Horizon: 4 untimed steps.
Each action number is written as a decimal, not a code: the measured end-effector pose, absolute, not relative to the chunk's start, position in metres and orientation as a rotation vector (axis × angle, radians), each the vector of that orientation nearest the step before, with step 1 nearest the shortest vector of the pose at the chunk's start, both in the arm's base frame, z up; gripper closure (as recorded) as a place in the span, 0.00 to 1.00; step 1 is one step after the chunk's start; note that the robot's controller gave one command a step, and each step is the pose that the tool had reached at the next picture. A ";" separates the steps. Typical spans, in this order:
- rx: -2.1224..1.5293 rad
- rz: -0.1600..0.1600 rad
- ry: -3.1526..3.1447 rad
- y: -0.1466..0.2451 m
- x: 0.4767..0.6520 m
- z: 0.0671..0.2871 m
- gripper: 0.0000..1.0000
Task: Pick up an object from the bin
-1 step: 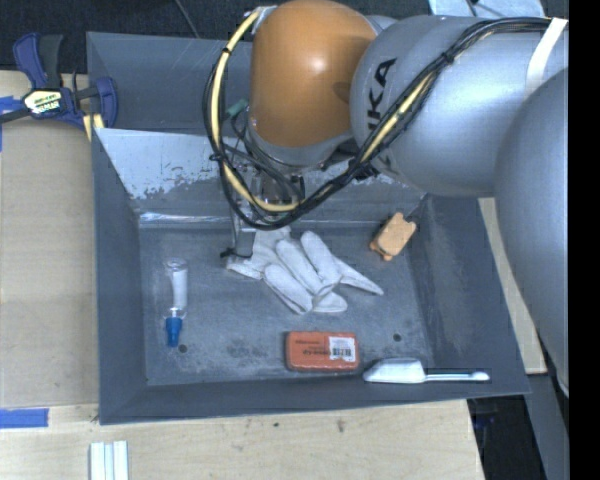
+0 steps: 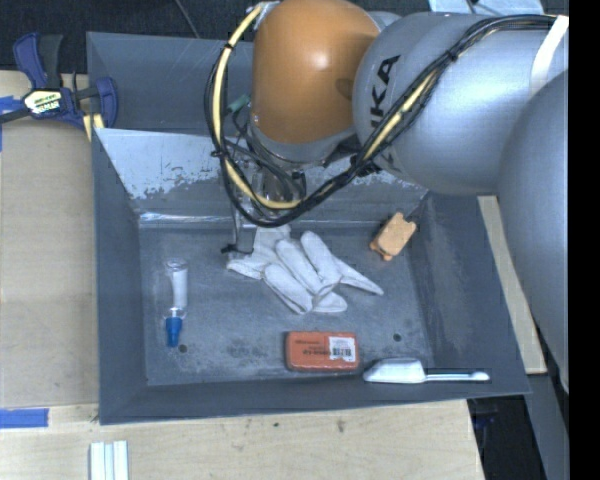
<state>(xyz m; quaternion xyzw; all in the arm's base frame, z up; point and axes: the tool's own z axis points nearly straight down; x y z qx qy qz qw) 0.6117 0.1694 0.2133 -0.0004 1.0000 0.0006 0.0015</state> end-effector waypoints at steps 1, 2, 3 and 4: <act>0.012 0.005 3.135 0.123 0.591 0.173 0.00; 0.189 -0.004 3.133 0.102 0.598 0.148 0.00; -0.092 0.001 3.136 0.053 0.607 0.088 1.00; -0.092 0.001 3.136 0.053 0.607 0.088 0.00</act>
Offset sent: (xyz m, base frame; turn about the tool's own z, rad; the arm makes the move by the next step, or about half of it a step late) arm -0.0087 -0.0552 -0.0723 0.1394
